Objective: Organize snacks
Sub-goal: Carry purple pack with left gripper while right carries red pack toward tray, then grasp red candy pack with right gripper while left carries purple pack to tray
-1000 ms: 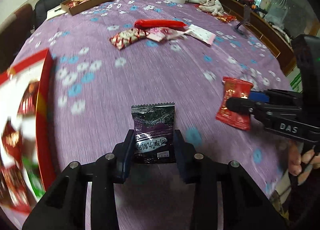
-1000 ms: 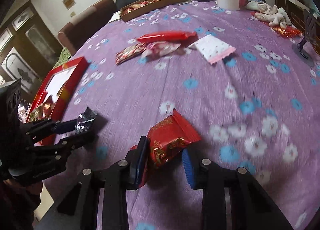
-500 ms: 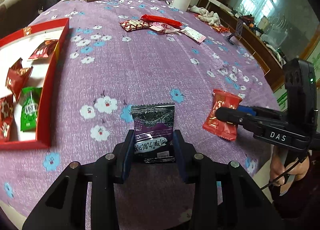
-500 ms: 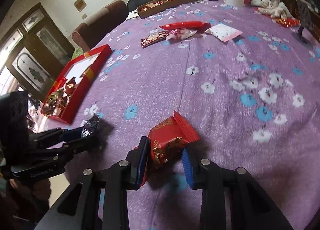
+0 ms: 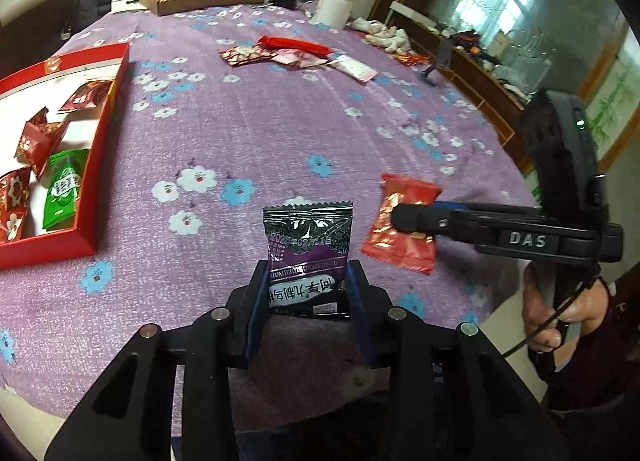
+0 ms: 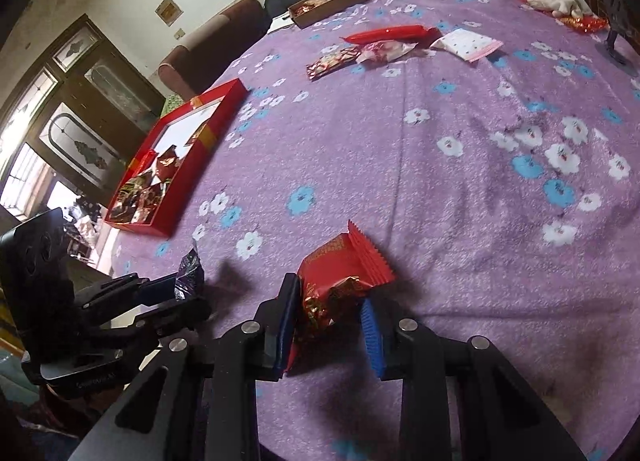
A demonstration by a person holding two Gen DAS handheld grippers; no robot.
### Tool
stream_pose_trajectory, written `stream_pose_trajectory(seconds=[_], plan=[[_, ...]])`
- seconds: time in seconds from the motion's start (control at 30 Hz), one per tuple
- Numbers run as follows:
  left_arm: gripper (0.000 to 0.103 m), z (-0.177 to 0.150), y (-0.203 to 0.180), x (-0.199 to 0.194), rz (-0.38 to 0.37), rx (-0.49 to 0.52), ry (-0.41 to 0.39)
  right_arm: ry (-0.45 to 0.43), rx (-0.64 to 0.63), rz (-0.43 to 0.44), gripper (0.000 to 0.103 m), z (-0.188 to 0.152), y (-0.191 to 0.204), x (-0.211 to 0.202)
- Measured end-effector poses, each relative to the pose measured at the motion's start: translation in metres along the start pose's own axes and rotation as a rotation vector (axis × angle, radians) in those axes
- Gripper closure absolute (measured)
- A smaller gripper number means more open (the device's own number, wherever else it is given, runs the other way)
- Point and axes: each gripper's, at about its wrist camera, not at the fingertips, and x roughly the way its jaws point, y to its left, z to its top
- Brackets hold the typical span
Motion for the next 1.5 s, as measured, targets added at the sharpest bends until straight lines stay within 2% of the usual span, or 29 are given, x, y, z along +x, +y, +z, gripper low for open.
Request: stream_pose_trajectory(seconds=[0.2, 0.37, 0.57, 0.87, 1.0, 1.07, 1.13, 1.23, 1.3, 1.37, 1.4, 1.47, 1.5], plan=[[0.068, 0.002, 0.003, -0.005, -0.028, 0.0, -0.019, 0.012, 0.035, 0.033, 0.074, 0.0, 0.003, 0.003], [0.068, 0.002, 0.01, -0.012, -0.028, -0.014, -0.033, 0.037, 0.017, 0.048, 0.075, 0.005, 0.02, 0.013], [0.068, 0.002, 0.025, -0.027, -0.021, -0.035, -0.049, 0.05, -0.048, 0.043, 0.078, 0.02, 0.055, 0.023], [0.068, 0.007, 0.063, -0.062, 0.043, -0.1, -0.123, 0.037, -0.153, 0.061, 0.086, 0.054, 0.113, 0.033], [0.068, 0.008, 0.088, -0.076, 0.084, -0.143, -0.156, 0.047, -0.202, -0.014, 0.087, 0.062, 0.133, 0.047], [0.068, 0.006, 0.094, -0.081, 0.096, -0.151, -0.166, 0.053, -0.22, -0.01, 0.087, 0.059, 0.136, 0.052], [0.068, 0.005, 0.095, -0.082, 0.113, -0.147, -0.171, 0.051, -0.244, -0.024, 0.086, 0.056, 0.138, 0.053], [0.068, 0.006, 0.093, -0.078, 0.142, -0.137, -0.164, 0.062, -0.303, -0.125, 0.082, 0.049, 0.139, 0.058], [0.068, 0.006, 0.089, -0.076, 0.164, -0.124, -0.167, 0.093, -0.306, -0.112, 0.082, 0.046, 0.136, 0.061], [0.068, 0.007, 0.088, -0.075, 0.17, -0.122, -0.166, 0.114, -0.306, -0.117, 0.072, 0.043, 0.133, 0.064], [0.068, 0.007, 0.087, -0.075, 0.181, -0.117, -0.168, 0.123, -0.307, -0.127, 0.055, 0.042, 0.133, 0.064], [0.068, 0.007, 0.085, -0.075, 0.215, -0.104, -0.17, 0.137, -0.318, -0.142, 0.037, 0.039, 0.135, 0.068], [0.068, 0.008, 0.084, -0.074, 0.23, -0.1, -0.169, 0.14, -0.323, -0.145, 0.032, 0.038, 0.138, 0.07]])
